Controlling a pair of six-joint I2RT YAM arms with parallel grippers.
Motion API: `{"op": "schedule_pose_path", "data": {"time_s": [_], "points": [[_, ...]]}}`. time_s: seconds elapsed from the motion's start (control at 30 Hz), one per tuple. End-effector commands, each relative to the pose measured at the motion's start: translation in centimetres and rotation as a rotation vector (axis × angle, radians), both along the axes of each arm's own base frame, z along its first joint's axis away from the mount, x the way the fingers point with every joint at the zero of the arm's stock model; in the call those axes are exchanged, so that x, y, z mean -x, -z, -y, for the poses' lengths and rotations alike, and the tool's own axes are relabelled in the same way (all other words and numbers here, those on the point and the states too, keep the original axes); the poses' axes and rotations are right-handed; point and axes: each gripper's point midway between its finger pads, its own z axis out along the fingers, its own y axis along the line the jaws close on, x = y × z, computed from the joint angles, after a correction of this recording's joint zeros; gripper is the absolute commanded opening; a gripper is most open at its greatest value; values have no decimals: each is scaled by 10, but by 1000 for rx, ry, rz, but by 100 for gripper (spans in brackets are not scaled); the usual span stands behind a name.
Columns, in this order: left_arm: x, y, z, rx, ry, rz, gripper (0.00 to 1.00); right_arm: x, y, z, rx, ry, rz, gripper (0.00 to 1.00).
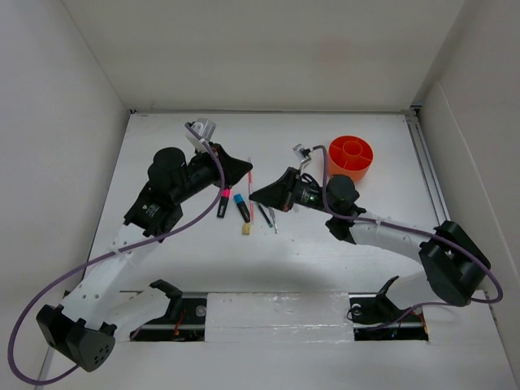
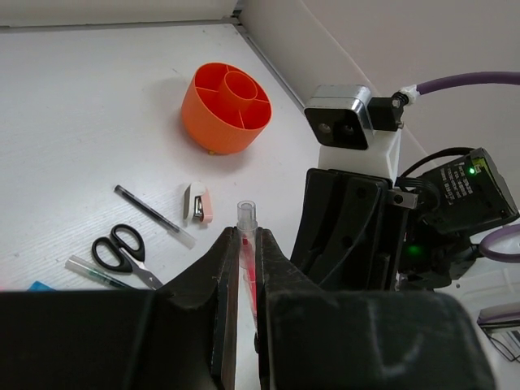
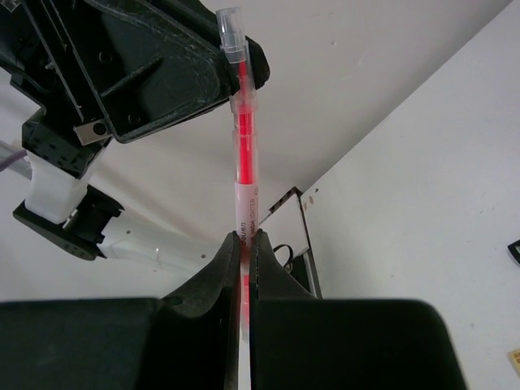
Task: Sort the stationery into containers
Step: Close the pen cap on the pen.
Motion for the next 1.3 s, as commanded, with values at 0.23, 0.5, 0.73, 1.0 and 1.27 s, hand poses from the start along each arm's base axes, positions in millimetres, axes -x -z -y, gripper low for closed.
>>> {"op": "schedule_pose_path", "data": {"time_s": [0.23, 0.5, 0.73, 1.0, 1.27], "points": [[0, 1, 1, -6, 17, 6, 0, -1, -78, 18, -255, 54, 78, 0], [3, 10, 4, -95, 75, 5, 0, 6, -86, 16, -233, 2, 86, 0], [6, 15, 18, -68, 153, -59, 0, -11, -74, 17, -67, 142, 187, 0], [9, 19, 21, -47, 168, -84, 0, -30, -55, 24, -9, 259, 168, 0], [7, 16, 18, -38, 140, -72, 0, -13, -83, 29, -218, 158, 160, 0]]}}
